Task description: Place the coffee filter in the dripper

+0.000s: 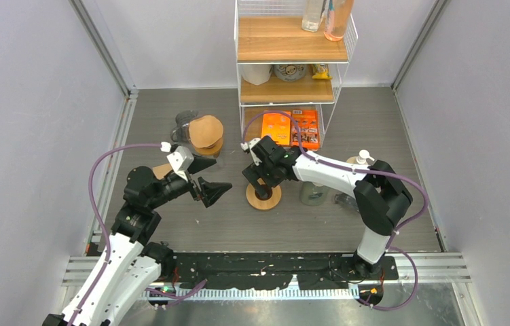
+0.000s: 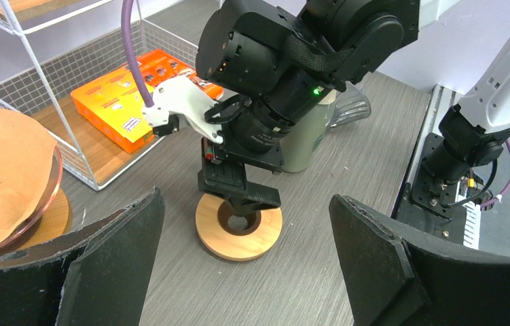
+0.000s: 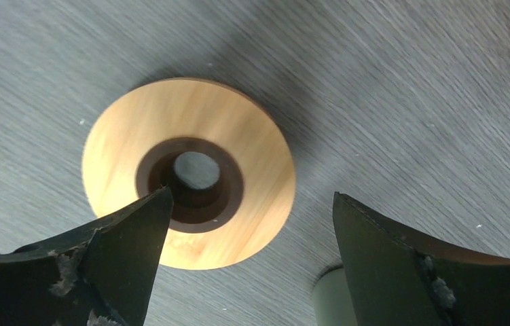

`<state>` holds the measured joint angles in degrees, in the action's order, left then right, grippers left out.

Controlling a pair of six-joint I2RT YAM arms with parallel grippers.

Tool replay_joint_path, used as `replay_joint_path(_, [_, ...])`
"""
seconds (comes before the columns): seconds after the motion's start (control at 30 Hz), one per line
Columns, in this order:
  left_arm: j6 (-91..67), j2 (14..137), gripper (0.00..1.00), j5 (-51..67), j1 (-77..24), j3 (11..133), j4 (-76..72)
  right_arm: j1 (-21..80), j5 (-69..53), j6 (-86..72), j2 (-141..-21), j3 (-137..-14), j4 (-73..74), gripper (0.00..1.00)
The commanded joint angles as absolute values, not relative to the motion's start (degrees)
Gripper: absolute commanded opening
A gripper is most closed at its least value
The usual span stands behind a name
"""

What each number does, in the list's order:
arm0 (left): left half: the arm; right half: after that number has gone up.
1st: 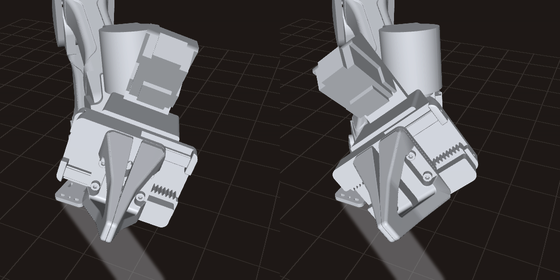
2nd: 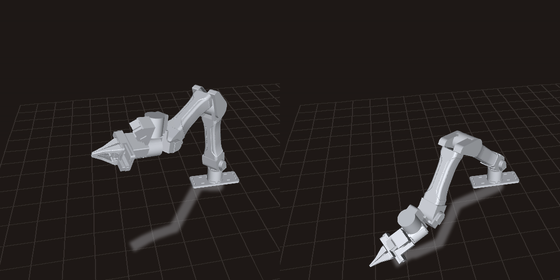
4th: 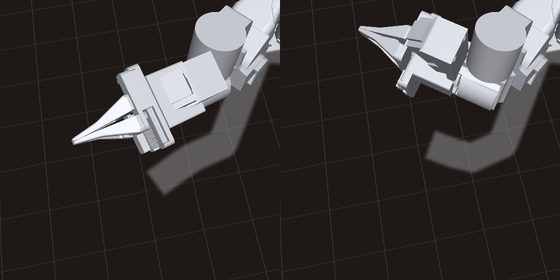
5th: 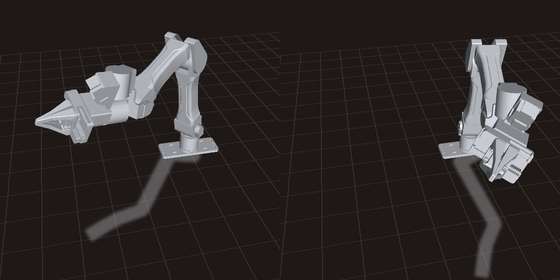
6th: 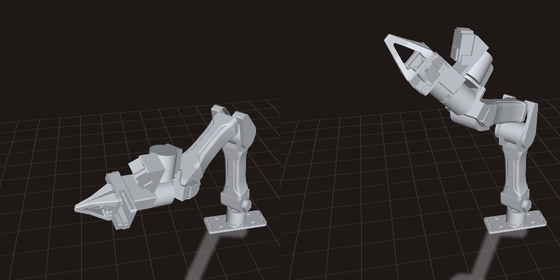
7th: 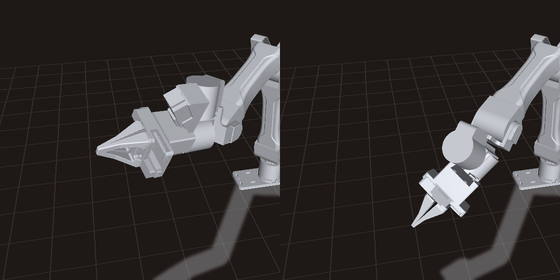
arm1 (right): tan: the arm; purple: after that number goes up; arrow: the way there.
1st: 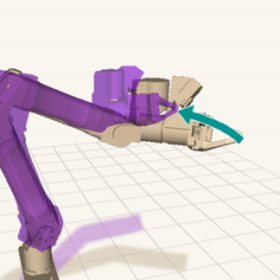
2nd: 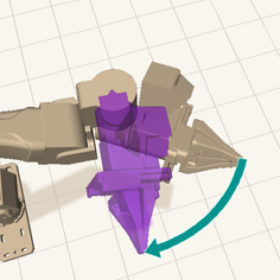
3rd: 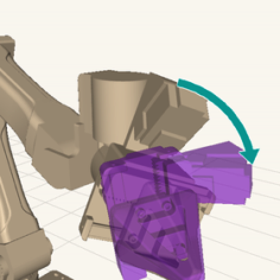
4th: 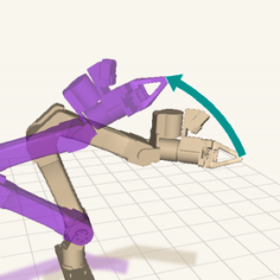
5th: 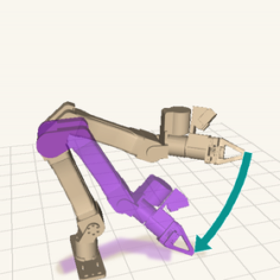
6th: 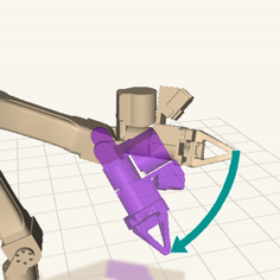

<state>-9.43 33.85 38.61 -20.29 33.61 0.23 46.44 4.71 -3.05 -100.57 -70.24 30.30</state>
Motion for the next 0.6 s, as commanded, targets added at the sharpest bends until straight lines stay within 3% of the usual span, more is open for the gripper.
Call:
replay_joint_path(0.0, [-8.0, 33.2, 0.99, 37.9, -20.5, 33.6, -0.4, 45.2, 4.0, -4.4, -100.9, -69.7, 30.1, 0.93])
replay_joint_path(0.57, [-8.2, 33.9, 1.0, 36.9, -20.5, 33.9, -0.4, 44.0, 1.0, -5.6, -104.4, -67.8, 26.2, 0.77])
